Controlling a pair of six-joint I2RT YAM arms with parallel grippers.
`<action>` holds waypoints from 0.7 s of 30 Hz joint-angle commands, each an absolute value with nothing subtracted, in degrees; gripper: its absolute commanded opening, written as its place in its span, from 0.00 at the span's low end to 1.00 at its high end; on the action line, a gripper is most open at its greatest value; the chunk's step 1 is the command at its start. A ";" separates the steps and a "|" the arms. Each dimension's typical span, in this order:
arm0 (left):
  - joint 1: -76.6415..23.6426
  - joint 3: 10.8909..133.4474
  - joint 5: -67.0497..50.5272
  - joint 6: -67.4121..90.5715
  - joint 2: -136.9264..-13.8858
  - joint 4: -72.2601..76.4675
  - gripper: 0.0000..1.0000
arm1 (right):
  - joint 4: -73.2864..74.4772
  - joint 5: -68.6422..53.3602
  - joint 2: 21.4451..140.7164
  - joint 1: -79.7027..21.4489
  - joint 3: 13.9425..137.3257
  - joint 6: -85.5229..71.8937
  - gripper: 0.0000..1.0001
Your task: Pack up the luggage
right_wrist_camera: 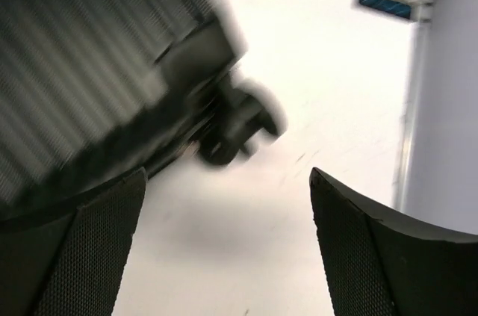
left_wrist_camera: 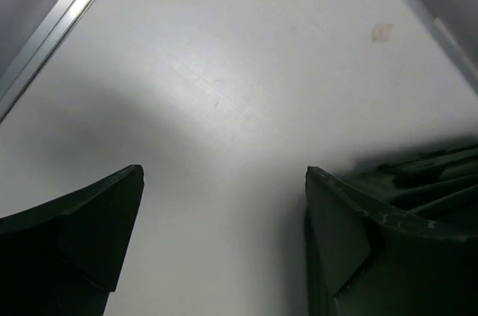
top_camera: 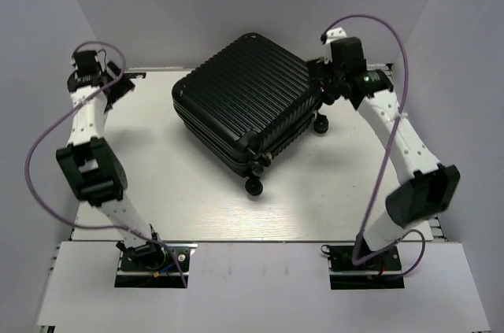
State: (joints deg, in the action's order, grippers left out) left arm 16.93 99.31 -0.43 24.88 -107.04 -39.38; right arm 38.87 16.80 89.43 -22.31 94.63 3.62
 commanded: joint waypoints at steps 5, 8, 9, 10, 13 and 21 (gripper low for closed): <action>8.11 63.43 -8.34 29.34 -86.25 -33.33 0.95 | 41.21 11.44 111.60 -7.75 117.38 7.63 0.84; 1.01 56.44 -9.58 31.37 -83.67 -28.75 0.94 | 42.81 1.99 115.92 -6.42 120.68 11.93 0.81; 0.27 56.51 -10.54 31.46 -84.11 -29.18 0.94 | 39.32 0.54 115.49 -6.24 117.89 12.65 0.81; -3.48 57.99 -10.81 30.68 -86.29 -29.53 0.92 | 37.72 -1.65 115.40 -6.41 114.56 12.74 0.81; -6.94 62.46 -10.02 29.36 -91.11 -32.87 0.92 | 36.65 -5.79 116.80 -6.15 113.46 14.32 0.78; -6.94 79.96 -10.19 25.41 -107.39 -33.66 0.92 | 38.50 -28.72 109.27 -7.73 98.01 21.79 0.67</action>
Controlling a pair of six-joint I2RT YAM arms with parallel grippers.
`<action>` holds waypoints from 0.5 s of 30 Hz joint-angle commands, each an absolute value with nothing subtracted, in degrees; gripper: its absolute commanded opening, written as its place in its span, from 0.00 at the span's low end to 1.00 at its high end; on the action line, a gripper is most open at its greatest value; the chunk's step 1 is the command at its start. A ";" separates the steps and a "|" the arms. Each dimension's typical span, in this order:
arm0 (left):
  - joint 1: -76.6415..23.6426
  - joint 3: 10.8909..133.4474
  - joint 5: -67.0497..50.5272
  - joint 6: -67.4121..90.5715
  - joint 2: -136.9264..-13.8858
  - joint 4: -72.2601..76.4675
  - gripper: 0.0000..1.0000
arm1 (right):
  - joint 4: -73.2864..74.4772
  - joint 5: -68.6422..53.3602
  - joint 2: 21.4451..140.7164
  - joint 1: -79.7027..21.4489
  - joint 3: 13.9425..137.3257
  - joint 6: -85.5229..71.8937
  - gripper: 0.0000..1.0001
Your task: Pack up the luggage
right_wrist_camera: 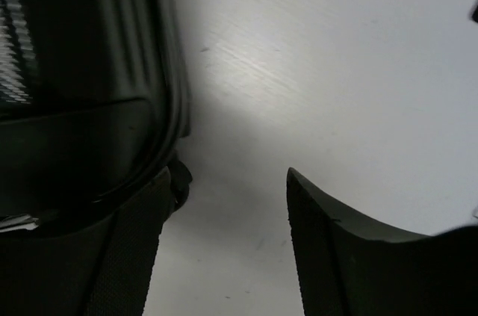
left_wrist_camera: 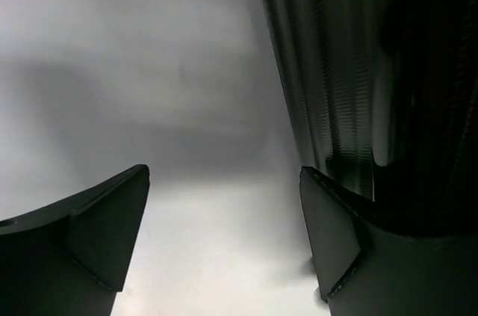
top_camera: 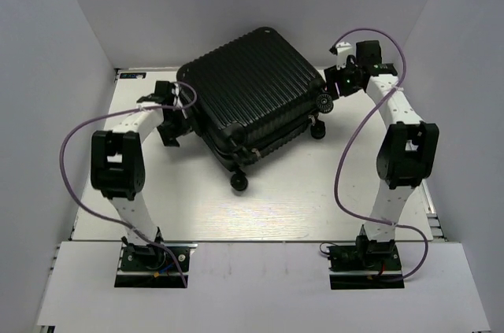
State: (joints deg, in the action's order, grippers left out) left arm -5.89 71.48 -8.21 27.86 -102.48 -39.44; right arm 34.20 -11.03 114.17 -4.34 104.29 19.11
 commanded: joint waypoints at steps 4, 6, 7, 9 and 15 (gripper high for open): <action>-6.24 96.65 -10.02 21.36 -120.20 -38.39 0.94 | 37.00 -32.07 102.68 -12.20 87.91 21.97 0.61; -5.54 106.67 -12.12 18.64 -125.14 -38.50 0.97 | 36.74 -32.34 101.17 -15.19 82.54 21.89 0.60; -4.58 113.40 -15.52 18.37 -129.85 -38.58 0.98 | 36.48 -32.52 98.99 -18.95 79.22 20.41 0.58; -2.83 117.21 -18.09 18.80 -133.99 -37.97 1.00 | 35.25 -31.04 96.96 -22.48 77.79 20.48 0.58; -1.58 126.75 -22.33 21.97 -139.22 -33.85 1.00 | 31.55 -31.20 95.10 -41.45 76.56 14.15 0.54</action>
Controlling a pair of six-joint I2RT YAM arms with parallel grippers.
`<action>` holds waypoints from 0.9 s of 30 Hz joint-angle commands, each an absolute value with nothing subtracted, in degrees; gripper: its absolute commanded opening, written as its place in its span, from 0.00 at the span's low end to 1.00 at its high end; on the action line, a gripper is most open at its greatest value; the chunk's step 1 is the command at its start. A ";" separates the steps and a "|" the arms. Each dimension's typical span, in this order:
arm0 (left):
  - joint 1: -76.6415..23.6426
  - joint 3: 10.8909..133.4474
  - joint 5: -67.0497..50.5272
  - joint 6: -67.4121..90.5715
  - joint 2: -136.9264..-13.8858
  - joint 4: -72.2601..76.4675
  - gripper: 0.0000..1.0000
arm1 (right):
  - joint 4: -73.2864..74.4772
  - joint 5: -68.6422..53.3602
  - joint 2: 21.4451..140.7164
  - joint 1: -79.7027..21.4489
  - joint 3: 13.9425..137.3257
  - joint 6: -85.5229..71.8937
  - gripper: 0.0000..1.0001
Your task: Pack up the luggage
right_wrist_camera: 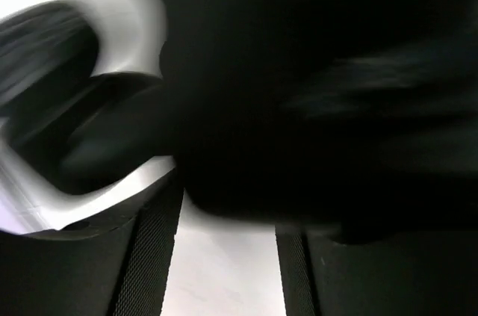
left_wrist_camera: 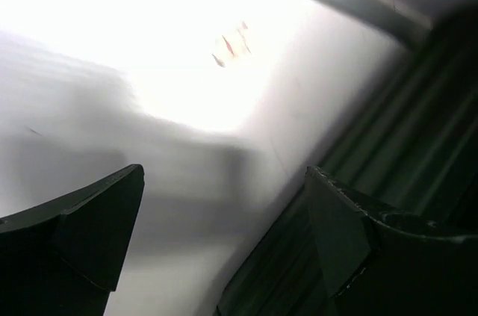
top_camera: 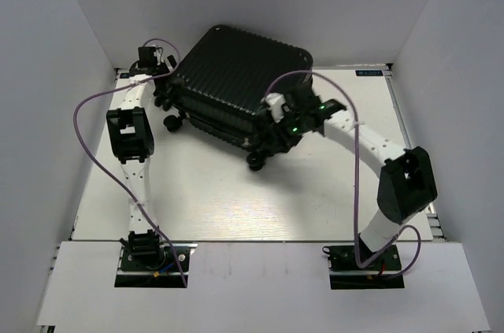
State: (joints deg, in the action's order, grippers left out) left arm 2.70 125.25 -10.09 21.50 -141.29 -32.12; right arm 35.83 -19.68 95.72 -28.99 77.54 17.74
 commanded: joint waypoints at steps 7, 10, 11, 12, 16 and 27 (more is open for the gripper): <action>-0.61 120.25 -19.43 23.28 -133.79 -32.70 1.00 | 34.53 -21.90 85.71 -45.88 76.20 15.11 0.54; 4.11 120.75 -15.31 23.90 -132.11 -35.93 1.00 | 36.29 -6.83 82.18 -45.27 77.34 13.02 0.61; 4.83 121.37 -14.07 23.99 -131.84 -38.21 1.00 | 37.08 -4.16 81.83 -44.83 77.69 12.75 0.63; 6.23 121.90 -10.32 24.08 -130.97 -39.36 1.00 | 37.70 2.48 81.22 -44.22 78.91 12.31 0.67; 11.59 119.38 -5.45 27.06 -123.95 -42.63 1.00 | 38.14 10.79 80.42 -41.05 80.59 11.52 0.75; 17.93 94.51 -6.73 24.00 -100.74 -46.25 0.98 | 33.13 22.15 83.49 -25.68 88.76 8.88 0.79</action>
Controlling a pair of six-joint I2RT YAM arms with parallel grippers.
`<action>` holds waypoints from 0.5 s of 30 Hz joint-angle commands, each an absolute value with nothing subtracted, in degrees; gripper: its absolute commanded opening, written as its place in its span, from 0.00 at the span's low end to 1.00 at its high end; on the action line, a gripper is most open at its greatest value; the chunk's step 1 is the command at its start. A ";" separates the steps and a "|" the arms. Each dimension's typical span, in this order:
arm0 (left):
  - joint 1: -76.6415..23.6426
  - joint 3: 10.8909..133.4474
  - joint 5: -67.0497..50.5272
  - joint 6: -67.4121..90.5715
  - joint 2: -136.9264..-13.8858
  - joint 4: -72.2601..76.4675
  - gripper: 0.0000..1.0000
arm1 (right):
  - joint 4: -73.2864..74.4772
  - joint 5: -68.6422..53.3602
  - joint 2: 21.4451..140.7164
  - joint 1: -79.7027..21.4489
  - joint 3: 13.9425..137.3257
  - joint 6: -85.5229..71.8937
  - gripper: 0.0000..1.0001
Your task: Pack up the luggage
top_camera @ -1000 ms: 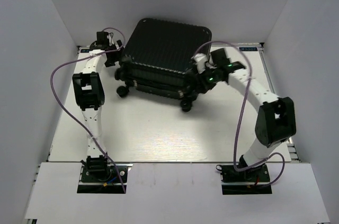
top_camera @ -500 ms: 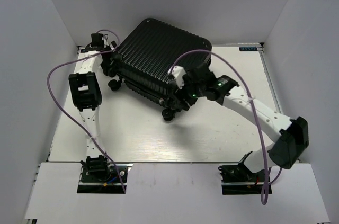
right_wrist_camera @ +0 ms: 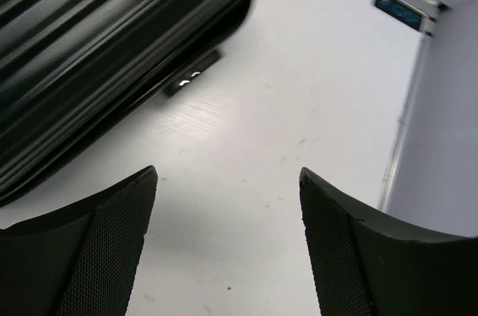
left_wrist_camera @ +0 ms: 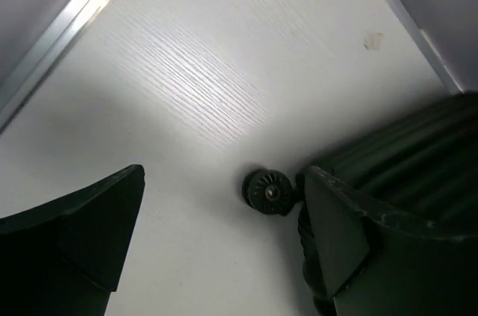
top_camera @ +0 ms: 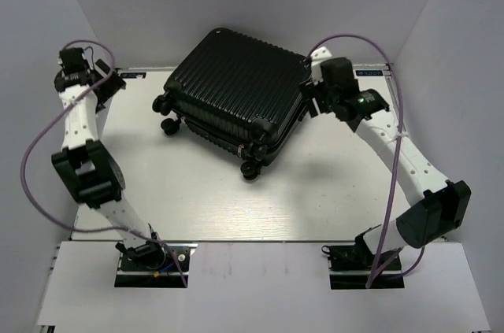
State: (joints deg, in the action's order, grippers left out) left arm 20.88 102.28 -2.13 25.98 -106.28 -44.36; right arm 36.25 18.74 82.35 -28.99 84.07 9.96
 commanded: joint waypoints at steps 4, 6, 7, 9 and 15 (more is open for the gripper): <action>11.64 71.78 -13.44 21.54 -85.98 -34.74 0.92 | 36.38 16.46 93.76 -17.43 99.02 7.74 0.75; 7.50 64.13 -13.97 20.31 -80.90 -33.22 0.82 | 39.54 12.24 101.05 -14.25 106.57 6.42 0.72; 4.60 62.77 -13.97 19.95 -79.99 -33.48 0.79 | 40.25 11.09 102.73 -12.24 108.44 6.59 0.71; 0.64 58.57 -14.67 19.69 -78.76 -34.19 0.73 | 40.69 5.82 109.49 -8.81 114.74 6.24 0.71; -5.89 54.22 -14.50 21.88 -81.20 -31.19 0.55 | 33.41 -3.94 120.84 -5.71 121.47 5.97 0.74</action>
